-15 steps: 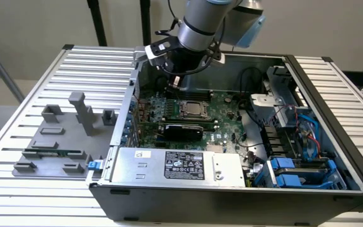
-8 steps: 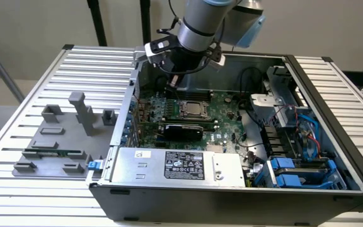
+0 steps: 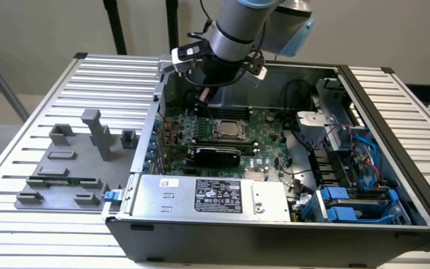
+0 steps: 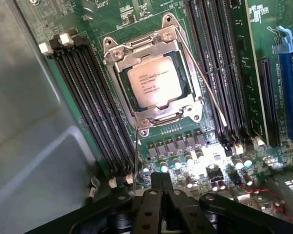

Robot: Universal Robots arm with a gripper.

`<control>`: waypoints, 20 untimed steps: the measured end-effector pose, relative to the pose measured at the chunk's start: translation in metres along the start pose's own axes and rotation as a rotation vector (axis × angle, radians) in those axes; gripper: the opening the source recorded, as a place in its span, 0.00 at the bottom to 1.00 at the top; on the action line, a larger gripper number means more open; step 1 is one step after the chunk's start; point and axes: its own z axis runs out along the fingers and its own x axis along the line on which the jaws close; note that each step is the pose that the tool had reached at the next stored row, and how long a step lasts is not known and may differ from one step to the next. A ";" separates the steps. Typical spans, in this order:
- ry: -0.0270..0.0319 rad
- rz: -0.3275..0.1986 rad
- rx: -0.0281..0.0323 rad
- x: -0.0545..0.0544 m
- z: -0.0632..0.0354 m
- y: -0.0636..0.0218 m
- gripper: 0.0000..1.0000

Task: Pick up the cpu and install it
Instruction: 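Install the first cpu locking lever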

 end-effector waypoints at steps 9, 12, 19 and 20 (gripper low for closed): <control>0.0431 0.062 0.0071 -0.001 -0.0120 -0.0035 0.11; 0.0521 0.075 0.0087 -0.003 -0.0165 -0.0041 0.11; 0.0627 0.109 0.0071 -0.007 -0.0171 -0.0024 0.11; 0.0650 0.116 0.0067 -0.007 -0.0168 -0.0022 0.11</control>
